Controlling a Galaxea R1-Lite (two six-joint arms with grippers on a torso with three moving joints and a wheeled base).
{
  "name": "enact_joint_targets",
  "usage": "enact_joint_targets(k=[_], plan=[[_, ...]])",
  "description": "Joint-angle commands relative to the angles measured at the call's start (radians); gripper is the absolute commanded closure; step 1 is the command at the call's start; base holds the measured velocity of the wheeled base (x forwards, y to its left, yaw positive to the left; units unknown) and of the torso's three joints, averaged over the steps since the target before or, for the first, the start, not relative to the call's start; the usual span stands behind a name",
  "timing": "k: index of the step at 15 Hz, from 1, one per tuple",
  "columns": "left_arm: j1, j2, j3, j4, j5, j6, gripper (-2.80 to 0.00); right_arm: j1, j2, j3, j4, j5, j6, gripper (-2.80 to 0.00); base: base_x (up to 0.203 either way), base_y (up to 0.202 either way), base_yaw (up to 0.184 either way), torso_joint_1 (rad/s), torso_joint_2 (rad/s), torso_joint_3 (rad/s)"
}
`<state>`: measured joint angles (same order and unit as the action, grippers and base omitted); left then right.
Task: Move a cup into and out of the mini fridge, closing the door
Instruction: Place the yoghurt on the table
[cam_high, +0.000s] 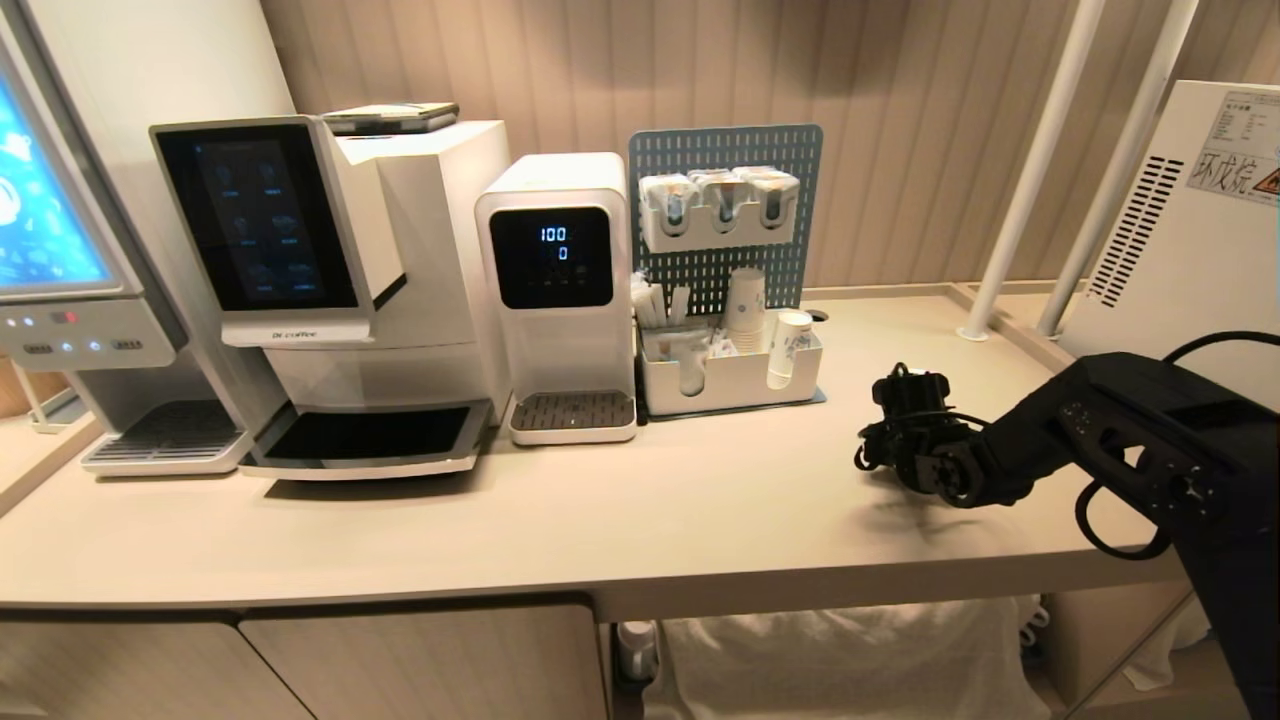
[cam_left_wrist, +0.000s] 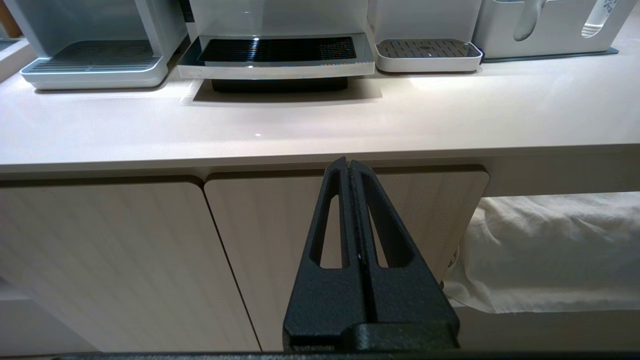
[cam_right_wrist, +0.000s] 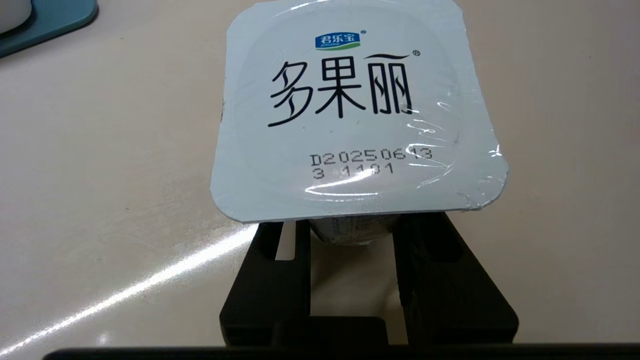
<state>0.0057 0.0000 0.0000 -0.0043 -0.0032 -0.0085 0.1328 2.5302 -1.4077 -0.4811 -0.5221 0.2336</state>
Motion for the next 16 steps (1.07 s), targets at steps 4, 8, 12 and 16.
enact_joint_targets(k=[4,8,12,16], plan=[[-0.001,0.002,0.002,0.000,0.000,-0.001,0.00,0.001,0.013,-0.004,-0.001,-0.004,-0.002,-2.36,0.000,0.000,0.000,0.000,0.00,0.000],[0.000,0.002,0.002,0.000,0.000,-0.001,0.00,0.002,0.004,0.003,-0.002,-0.004,0.001,-2.80,0.000,0.000,0.000,0.000,0.00,0.000],[0.000,0.002,0.002,0.000,0.000,-0.001,0.00,0.003,-0.060,0.059,-0.003,-0.001,0.004,-2.80,0.000,0.000,0.000,0.000,0.00,0.000],[0.000,0.002,0.002,0.000,0.000,-0.001,0.00,0.019,-0.225,0.209,-0.005,0.018,0.004,-2.80,0.000,0.000,0.000,0.000,0.00,0.000]])
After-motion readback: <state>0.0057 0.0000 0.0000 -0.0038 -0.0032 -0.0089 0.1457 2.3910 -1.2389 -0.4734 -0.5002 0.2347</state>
